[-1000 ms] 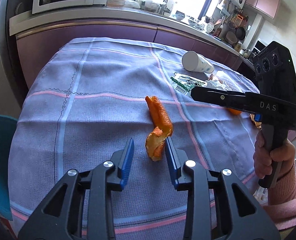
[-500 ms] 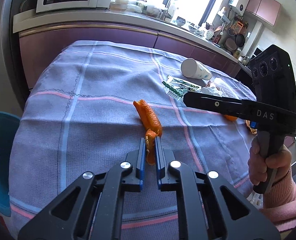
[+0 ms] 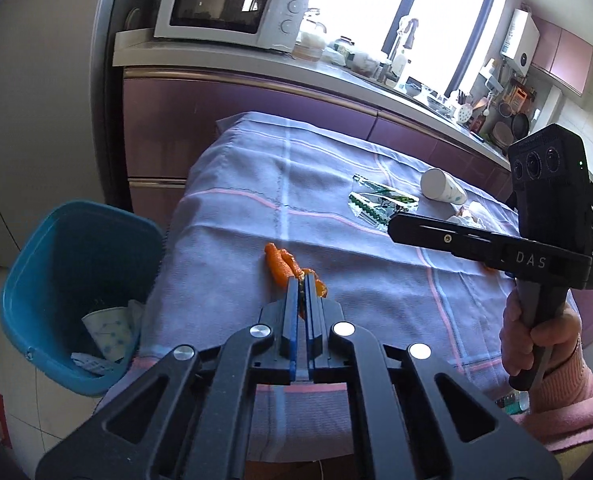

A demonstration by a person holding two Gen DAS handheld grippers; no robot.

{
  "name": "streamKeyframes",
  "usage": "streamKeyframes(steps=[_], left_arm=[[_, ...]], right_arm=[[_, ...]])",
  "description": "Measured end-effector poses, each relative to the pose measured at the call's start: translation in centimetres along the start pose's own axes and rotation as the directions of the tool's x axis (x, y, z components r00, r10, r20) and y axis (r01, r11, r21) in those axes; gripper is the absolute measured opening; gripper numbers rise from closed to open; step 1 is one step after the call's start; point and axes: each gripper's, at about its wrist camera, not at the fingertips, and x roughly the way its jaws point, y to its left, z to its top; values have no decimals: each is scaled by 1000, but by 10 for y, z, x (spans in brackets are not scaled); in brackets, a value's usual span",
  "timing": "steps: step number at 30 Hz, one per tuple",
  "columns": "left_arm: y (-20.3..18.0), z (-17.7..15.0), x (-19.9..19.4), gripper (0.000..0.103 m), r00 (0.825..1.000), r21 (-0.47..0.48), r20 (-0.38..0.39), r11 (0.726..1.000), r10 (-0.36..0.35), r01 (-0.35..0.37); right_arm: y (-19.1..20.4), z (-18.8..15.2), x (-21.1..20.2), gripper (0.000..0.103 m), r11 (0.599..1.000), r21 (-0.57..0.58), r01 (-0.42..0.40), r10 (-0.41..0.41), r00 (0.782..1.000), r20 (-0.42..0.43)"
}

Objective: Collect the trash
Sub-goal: 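Carry the orange peel and candy wrapper in both grippers over the teal bin, then open both grippers to drop the peel and wrapper into the teal bin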

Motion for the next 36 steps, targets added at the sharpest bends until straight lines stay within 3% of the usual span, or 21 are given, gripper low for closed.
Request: streamKeyframes(steps=[9,18,25,36], left_arm=[[33,-6,-23,3,998,-56,42,997,52,-50],[74,-2,-49,3,981,-118,92,980,171,-160],[115,-5,-48,3,967,-189,60,954,247,-232],[161,-21,-28,3,960,-268,-12,924,280,-273]], right_arm=[[30,10,30,9,997,-64,-43,39,997,-64],[68,16,75,9,983,-138,-125,102,982,-161],[93,19,112,9,971,-177,-161,117,965,-234],[108,19,167,10,970,-190,-153,83,939,-333]])
